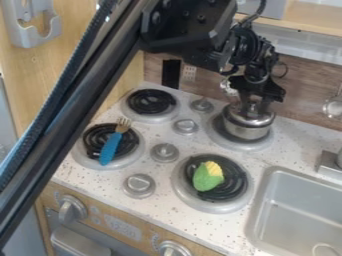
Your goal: Open and move the lid of the pot and put it above the burner
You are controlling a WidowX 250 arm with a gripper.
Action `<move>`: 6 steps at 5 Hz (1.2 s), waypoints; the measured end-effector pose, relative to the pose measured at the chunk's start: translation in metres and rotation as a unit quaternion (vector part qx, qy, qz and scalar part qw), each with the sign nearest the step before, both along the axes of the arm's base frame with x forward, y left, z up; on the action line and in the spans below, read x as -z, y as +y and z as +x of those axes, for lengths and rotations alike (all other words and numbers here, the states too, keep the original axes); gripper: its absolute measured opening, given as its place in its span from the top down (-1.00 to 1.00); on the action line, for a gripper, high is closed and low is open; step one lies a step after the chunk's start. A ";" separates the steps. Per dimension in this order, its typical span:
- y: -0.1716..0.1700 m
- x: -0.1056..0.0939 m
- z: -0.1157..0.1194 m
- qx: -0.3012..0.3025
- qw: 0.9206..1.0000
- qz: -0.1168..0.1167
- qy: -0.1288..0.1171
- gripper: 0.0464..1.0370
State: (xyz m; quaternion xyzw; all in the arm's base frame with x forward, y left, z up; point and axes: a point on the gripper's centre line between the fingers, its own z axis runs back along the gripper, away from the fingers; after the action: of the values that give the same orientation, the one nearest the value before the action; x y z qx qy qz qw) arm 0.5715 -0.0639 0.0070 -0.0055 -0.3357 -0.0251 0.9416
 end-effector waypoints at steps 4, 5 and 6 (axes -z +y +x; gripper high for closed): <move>0.037 -0.048 -0.015 -0.038 0.998 0.000 -0.045 0.61; 0.065 -0.059 -0.037 -0.069 0.997 0.006 -0.040 0.61; 0.101 -0.046 -0.056 -0.113 0.993 -0.009 -0.021 0.61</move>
State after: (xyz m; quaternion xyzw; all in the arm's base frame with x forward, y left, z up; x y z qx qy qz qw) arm 0.5151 0.0368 0.0530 0.0240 -0.3541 0.0846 0.9311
